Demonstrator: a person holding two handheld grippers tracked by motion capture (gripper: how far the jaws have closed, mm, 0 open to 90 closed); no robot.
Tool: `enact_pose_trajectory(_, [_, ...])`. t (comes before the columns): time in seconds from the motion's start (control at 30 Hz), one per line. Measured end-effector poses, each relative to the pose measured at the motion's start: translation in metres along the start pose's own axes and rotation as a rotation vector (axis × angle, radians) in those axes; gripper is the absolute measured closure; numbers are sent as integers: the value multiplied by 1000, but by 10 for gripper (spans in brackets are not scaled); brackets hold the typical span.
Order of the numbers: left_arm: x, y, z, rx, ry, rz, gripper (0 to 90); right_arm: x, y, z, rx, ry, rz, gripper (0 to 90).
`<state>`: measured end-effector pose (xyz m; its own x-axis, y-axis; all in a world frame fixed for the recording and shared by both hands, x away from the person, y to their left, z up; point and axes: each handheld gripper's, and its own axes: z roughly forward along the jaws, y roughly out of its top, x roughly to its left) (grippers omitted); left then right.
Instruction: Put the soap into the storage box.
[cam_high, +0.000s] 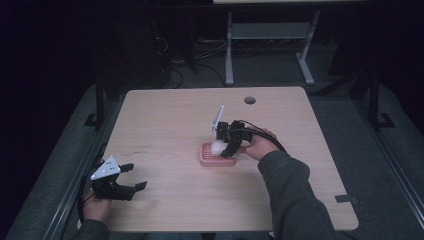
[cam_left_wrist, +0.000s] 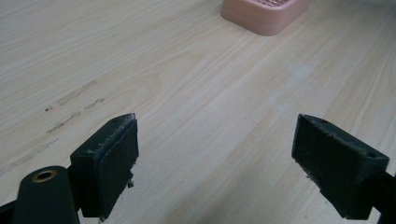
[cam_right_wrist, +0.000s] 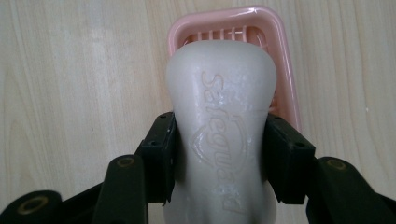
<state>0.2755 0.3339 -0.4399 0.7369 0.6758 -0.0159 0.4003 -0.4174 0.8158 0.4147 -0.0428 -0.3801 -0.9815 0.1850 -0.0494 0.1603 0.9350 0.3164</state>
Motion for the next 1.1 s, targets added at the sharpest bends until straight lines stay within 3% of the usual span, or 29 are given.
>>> enact_pose_trajectory(1.1, [0, 0, 1, -3, -1, 0, 139, -11, 8, 22, 20, 26, 19, 486])
